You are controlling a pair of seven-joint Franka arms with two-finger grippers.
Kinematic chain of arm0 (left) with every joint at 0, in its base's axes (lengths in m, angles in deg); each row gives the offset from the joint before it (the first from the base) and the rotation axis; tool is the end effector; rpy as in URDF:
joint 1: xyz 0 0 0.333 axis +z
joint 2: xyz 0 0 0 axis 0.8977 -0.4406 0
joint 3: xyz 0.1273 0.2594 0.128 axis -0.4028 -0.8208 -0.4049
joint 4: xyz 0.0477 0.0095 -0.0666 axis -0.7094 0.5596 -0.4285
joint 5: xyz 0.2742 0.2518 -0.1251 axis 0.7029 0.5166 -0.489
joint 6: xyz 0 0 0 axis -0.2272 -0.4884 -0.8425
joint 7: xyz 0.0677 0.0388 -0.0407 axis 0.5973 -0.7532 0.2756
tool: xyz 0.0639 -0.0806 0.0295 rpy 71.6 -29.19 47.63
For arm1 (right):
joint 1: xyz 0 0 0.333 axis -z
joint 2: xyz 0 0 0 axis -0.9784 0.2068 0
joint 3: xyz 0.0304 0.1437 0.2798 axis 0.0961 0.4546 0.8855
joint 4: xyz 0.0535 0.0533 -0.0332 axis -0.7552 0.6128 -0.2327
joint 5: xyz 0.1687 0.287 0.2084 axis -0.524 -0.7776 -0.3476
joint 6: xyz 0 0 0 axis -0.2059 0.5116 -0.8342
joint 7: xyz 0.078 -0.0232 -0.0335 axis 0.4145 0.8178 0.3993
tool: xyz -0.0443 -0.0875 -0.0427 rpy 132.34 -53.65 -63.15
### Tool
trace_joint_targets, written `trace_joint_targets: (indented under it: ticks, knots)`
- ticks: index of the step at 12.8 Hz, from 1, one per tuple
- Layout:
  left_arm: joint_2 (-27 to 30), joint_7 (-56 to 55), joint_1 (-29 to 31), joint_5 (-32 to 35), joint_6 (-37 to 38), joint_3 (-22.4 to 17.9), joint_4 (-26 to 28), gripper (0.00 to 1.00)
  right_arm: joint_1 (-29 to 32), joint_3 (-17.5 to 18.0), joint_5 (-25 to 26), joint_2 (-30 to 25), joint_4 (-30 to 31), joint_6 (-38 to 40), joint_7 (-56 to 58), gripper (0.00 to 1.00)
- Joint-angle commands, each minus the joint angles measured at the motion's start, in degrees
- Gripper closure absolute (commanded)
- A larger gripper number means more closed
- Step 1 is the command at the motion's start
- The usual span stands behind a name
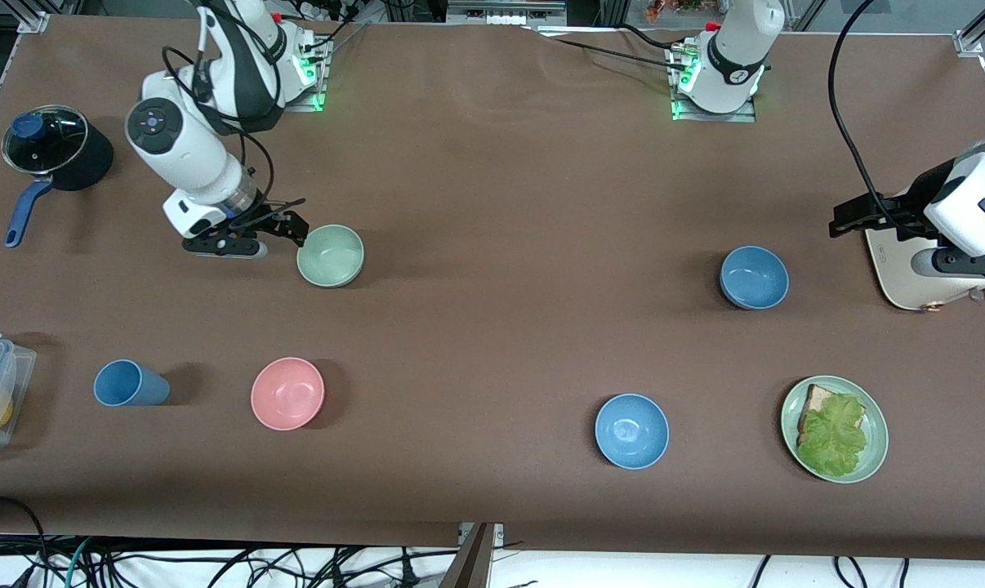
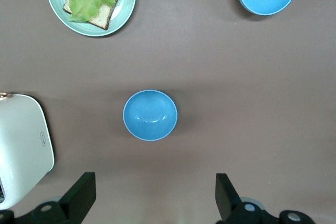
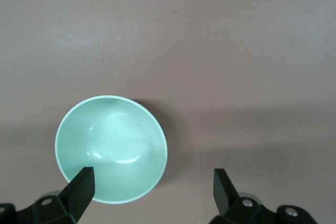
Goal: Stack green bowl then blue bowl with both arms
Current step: 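Reach the right gripper down to the pale green bowl rim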
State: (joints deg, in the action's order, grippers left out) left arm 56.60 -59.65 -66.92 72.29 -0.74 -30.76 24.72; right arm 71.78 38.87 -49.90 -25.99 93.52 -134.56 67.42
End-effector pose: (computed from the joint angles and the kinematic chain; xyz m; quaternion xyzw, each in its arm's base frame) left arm 0.5924 -0.0115 0.5701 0.9967 0.0007 -0.0772 0.0243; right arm 0.4772 0.1288 0.3024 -0.9990 0.0399 -0.0142 0.0149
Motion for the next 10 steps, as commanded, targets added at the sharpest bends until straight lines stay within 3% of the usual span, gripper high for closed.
trace_joint_targets:
  ticks: [1,4,6,7,8,9,10]
  knots:
    - [-0.3,0.9,-0.3,0.4,0.2,-0.2,-0.8,0.00,-0.9,0.5,-0.6,3.3,2.2,-7.8,-2.0,0.00]
    - [-1.2,0.9,-0.1,0.4,0.3,-0.2,-2.5,0.00,-0.9,0.5,-0.6,10.0,4.5,-19.2,-1.9,0.00]
    - [-1.4,0.9,0.0,0.4,0.3,-0.2,-2.7,0.00,-1.0,0.5,-0.6,12.1,5.0,-22.6,-1.9,0.02]
    - [-1.4,0.8,-0.1,0.4,0.2,-0.2,-2.8,0.00,-1.0,0.5,-0.6,12.0,5.0,-22.5,-1.9,0.11]
    - [-1.4,0.9,-0.1,0.4,0.3,-0.2,-2.8,0.00,-1.0,0.5,-0.6,11.8,5.0,-22.4,-1.9,0.28]
    - [-1.4,0.9,-0.1,0.4,0.3,-0.2,-2.8,0.00,-1.0,0.5,-0.6,11.7,5.0,-22.3,-1.8,0.53]
    - [-1.4,0.9,-0.1,0.4,0.3,-0.2,-2.8,0.00,-1.2,0.6,-0.5,11.4,4.9,-22.2,-1.7,0.85]
